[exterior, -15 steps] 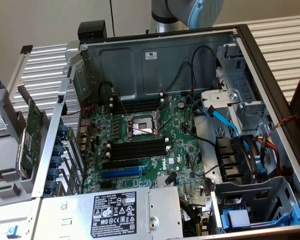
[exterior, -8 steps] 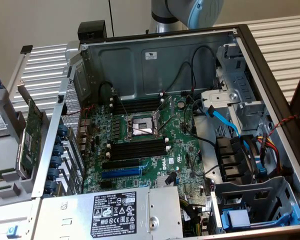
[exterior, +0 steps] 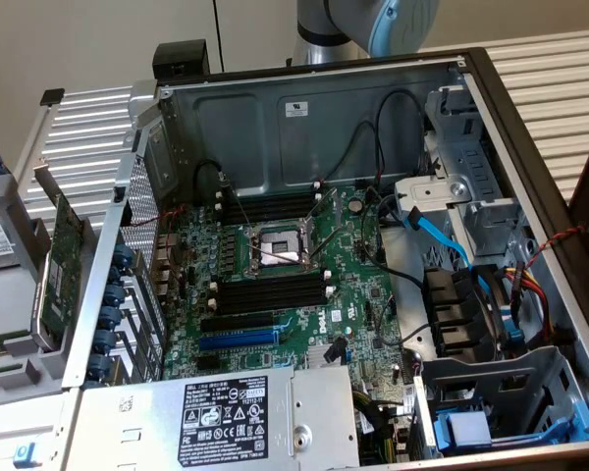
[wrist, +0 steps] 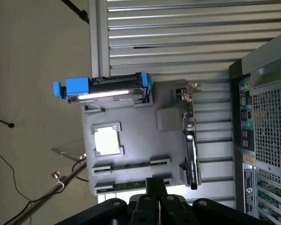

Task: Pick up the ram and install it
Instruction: 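Pick up the ram and move it above insertion slot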

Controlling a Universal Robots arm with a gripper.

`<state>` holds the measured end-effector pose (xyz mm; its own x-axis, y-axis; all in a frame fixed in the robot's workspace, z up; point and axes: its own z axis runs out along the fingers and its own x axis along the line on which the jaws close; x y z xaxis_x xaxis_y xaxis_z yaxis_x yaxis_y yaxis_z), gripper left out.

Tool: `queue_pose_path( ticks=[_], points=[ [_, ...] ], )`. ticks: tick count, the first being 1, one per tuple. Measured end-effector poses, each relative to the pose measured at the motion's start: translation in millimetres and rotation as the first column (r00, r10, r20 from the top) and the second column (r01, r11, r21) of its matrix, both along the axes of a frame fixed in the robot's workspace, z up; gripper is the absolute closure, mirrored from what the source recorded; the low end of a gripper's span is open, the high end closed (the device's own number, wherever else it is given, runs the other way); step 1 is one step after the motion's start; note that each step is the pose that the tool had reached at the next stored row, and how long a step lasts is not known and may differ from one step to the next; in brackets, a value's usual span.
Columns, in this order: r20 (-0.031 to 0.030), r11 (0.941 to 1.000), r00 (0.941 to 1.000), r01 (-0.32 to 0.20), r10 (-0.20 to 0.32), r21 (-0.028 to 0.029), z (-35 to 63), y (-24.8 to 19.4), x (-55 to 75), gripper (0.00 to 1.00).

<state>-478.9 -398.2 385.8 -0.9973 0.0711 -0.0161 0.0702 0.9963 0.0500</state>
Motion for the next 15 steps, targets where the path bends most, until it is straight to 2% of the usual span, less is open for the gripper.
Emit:
queue_pose_path(
  ticks=[4, 8, 11, 15],
  points=[
    [0.0, 0.9986, 0.9986, -0.052, 0.052, 0.0, 0.1, 0.1, -0.5, 0.89],
    [0.0001, 0.9921, 0.9921, -0.125, 0.125, 0.0, 0.0, 0.0, -0.5, 0.89],
    [0.0, 0.9838, 0.9838, -0.179, 0.179, 0.0, 0.0, 0.0, -0.5, 0.89],
    [0.0001, 0.9682, 0.9682, -0.25, 0.25, 0.0, 0.0, 0.0, -0.5, 0.89]
  ],
)
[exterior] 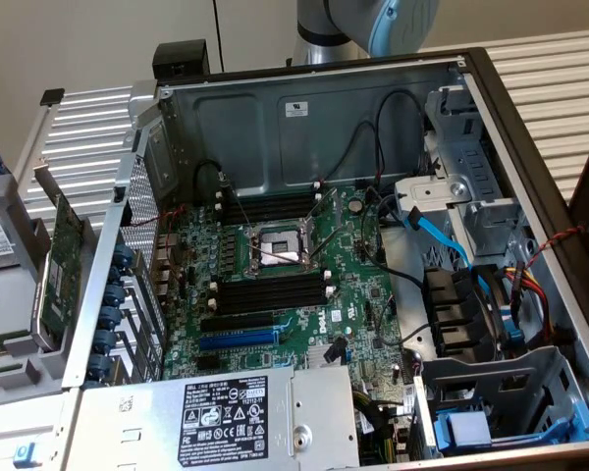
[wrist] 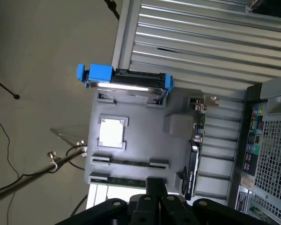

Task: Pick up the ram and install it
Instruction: 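Pick up the ram and move it above insertion slot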

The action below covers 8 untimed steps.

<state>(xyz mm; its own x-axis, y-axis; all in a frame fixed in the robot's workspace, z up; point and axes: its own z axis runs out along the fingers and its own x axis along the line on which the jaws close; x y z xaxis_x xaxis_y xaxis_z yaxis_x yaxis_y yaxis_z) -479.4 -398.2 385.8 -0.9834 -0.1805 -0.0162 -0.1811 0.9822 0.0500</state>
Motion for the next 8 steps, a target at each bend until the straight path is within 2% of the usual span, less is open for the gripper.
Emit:
queue_pose_path(
  ticks=[4, 8],
  points=[
    [0.0, 0.9974, 0.9974, -0.072, 0.072, -0.0005, 0.0, 0.0, 0.0, 0.89],
    [-0.0003, 0.9895, 0.9895, -0.145, 0.145, -0.0016, 0.1, 0.0, 0.0, 0.89]
  ],
)
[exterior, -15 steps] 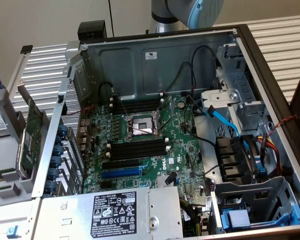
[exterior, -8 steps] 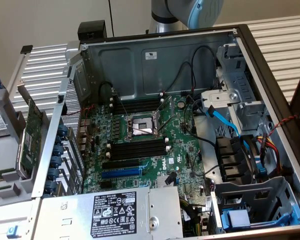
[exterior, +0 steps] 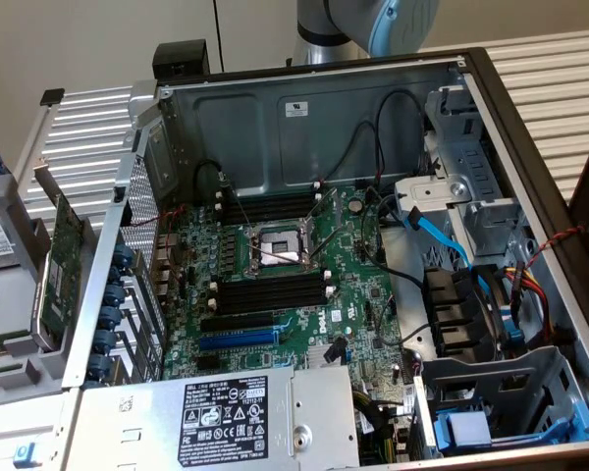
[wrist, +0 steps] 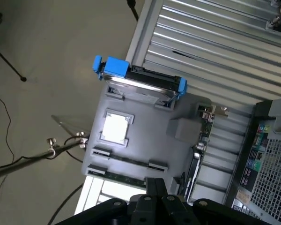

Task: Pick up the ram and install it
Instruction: 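Pick up the ram and move it above insertion slot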

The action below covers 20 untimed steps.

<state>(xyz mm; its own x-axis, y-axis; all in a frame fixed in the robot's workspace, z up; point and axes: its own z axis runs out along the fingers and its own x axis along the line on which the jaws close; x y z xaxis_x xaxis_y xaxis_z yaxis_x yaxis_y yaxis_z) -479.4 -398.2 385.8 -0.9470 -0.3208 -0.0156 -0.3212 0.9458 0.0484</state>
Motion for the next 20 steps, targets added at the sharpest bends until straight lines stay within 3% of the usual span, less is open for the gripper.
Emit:
queue_pose_path(
  ticks=[5, 10, 15, 20],
  points=[
    [0.0, 0.9959, 0.9959, -0.091, 0.091, -0.0009, 0.0, 0.0, 0.0, 0.89],
    [0.0, 0.9835, 0.9835, -0.181, 0.181, -0.0011, 0.0, 0.0, 0.0, 0.89],
    [-0.0001, 0.9628, 0.9628, -0.27, 0.27, -0.0013, 0.0, 0.0, -0.1, 0.89],
    [-0.0001, 0.9343, 0.9343, -0.357, 0.357, -0.0014, 0.0, 0.0, -0.1, 0.89]
  ],
)
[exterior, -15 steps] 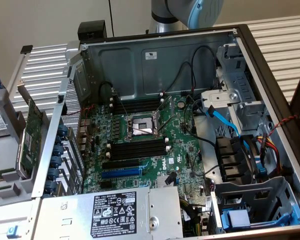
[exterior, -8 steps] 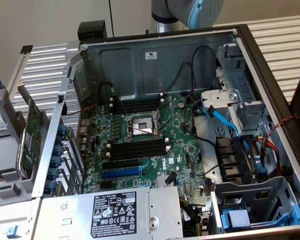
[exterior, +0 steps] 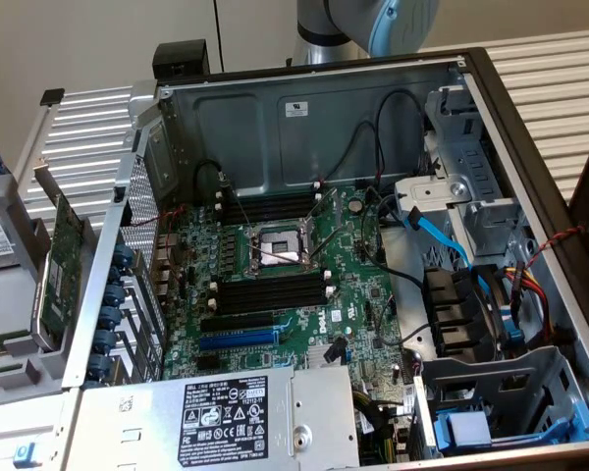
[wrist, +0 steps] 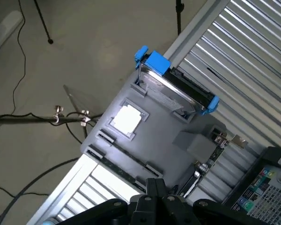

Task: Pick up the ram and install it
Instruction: 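Pick up the ram and move it above insertion slot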

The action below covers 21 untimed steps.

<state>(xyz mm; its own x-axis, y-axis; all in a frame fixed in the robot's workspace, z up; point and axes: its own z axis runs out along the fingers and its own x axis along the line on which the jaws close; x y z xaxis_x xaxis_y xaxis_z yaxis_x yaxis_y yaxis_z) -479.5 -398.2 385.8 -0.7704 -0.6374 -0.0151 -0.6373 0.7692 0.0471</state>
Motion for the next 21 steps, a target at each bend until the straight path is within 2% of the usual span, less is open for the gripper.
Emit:
queue_pose_path(
  ticks=[5, 10, 13, 16, 21],
  points=[
    [-0.0001, 0.9959, 0.9959, -0.091, 0.091, 0.0, 0.0, 0.0, 0.0, 0.89],
    [-0.0007, 0.9836, 0.9836, -0.18, 0.18, 0.0002, -0.1, 0.0, 0.0, 0.89],
    [-0.0009, 0.9723, 0.9723, -0.234, 0.234, 0.0002, 0.0, 0.0, 0.0, 0.89],
    [-0.0007, 0.9581, 0.958, -0.287, 0.287, 0.0004, -0.1, 0.0, 0.0, 0.89],
    [-0.0017, 0.9293, 0.9293, -0.369, 0.369, 0.0008, -0.1, 0.1, 0.0, 0.89]
  ],
)
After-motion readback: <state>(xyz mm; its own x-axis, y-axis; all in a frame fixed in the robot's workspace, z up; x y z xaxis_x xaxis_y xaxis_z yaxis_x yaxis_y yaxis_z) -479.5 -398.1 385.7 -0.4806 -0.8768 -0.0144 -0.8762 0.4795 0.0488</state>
